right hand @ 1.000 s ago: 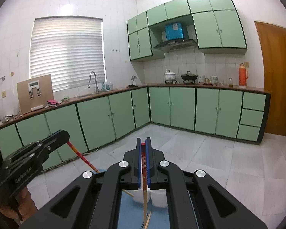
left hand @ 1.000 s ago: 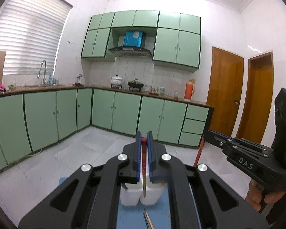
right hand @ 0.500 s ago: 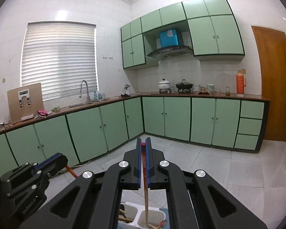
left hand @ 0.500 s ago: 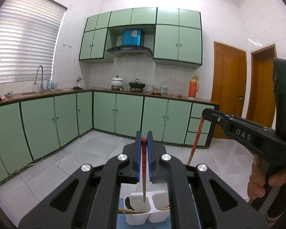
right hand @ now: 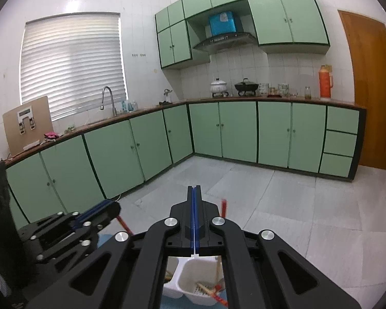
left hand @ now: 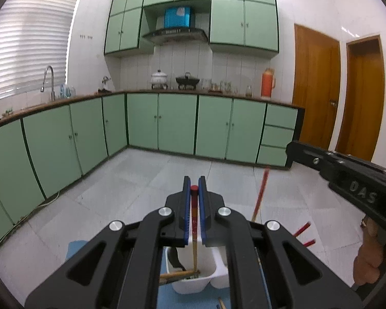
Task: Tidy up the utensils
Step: 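Lift and carry the chopstick with the left tool while the right carries its chopstick to the holder, then open both tools above the white holder to drop the chopsticks in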
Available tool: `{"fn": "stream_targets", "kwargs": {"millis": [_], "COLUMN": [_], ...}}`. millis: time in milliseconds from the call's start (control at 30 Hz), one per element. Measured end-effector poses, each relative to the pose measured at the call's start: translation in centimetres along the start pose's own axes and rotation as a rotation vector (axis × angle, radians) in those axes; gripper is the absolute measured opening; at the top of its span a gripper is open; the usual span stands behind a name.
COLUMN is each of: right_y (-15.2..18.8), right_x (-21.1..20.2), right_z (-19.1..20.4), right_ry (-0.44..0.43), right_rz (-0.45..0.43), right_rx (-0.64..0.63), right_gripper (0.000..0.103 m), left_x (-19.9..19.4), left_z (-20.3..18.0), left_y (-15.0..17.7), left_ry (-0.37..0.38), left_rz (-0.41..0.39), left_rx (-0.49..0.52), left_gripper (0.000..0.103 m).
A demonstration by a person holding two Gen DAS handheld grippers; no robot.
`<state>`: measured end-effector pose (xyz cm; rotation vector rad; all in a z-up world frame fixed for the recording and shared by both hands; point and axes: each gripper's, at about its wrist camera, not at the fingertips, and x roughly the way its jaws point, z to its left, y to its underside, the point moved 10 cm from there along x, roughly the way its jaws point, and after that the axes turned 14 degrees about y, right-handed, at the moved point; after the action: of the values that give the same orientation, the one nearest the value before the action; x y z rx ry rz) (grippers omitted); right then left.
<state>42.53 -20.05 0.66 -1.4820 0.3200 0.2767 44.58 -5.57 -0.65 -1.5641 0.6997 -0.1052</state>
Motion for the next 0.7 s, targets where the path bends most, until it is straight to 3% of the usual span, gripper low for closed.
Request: {"fn": "stream_targets", "kwargs": {"millis": [200, 300, 533, 600, 700], "right_y": [0.5, 0.4, 0.9, 1.2, 1.8], "right_x": [-0.9, -1.6, -3.3, -4.1, -5.7], "right_z": [-0.5, -0.9, -1.8, -2.1, -2.6], "right_ry": [-0.009, -0.013, -0.015, -0.016, -0.015], "right_rz": [-0.003, -0.008, -0.017, -0.024, -0.034], "right_rx": [0.011, 0.023, 0.029, 0.033, 0.039], "right_gripper": [0.0, 0.001, 0.001, 0.001, 0.008], "left_x": [0.2, 0.1, -1.6, -2.9, -5.3], "left_z": [0.8, 0.9, 0.6, 0.5, 0.3], "left_y": [1.1, 1.2, 1.3, 1.0, 0.7], "left_ry": [0.01, 0.007, 0.018, 0.017, 0.007], "left_rz": [0.034, 0.036, 0.02, -0.001, -0.041], "left_rx": [-0.028, -0.031, -0.05, -0.056, -0.055], "left_gripper": [0.009, 0.03, 0.043, 0.055, 0.064]}}
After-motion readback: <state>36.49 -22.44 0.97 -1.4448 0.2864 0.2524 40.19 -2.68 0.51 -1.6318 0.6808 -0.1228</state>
